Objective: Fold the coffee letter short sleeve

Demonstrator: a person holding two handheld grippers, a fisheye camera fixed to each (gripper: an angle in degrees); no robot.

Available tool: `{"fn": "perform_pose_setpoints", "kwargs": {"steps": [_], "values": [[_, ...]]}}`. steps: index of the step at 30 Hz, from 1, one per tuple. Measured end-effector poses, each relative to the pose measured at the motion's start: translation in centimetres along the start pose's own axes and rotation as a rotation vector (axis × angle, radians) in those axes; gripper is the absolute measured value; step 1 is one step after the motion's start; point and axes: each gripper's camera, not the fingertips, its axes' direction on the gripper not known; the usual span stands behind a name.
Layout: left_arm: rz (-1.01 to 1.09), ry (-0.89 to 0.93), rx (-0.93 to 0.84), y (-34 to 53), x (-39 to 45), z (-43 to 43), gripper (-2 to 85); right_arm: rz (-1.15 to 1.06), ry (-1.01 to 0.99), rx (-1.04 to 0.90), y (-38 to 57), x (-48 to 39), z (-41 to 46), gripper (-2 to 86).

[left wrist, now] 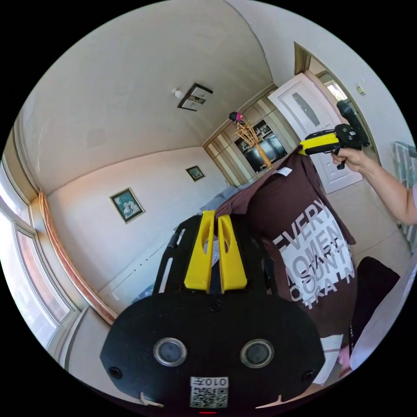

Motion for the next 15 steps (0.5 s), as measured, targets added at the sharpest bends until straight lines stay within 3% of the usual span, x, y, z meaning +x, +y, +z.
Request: {"fn": "perform_pose_setpoints", "kwargs": {"steps": [6,8,11,15], "values": [[0.029,0.153,0.110,-3.7,2.0,-4.8,-0.4,0.003,0.187,-0.012,0.1,1.2,-5.9,3.5],[0.029,0.327,0.169,-4.4,3.2,-4.9,-0.4,0.005,0.219,-0.059,0.7,2.3,-5.6,3.4],[0.007,0.533,0.223,-5.7,5.3,-2.6,-0.4,0.078,0.182,-0.139,1.2,6.1,-2.7,3.4],[-0.090,0.694,0.243,-7.1,8.7,4.0,-0.3,0.155,0.152,-0.315,-1.7,10.2,7.5,3.3]]}}
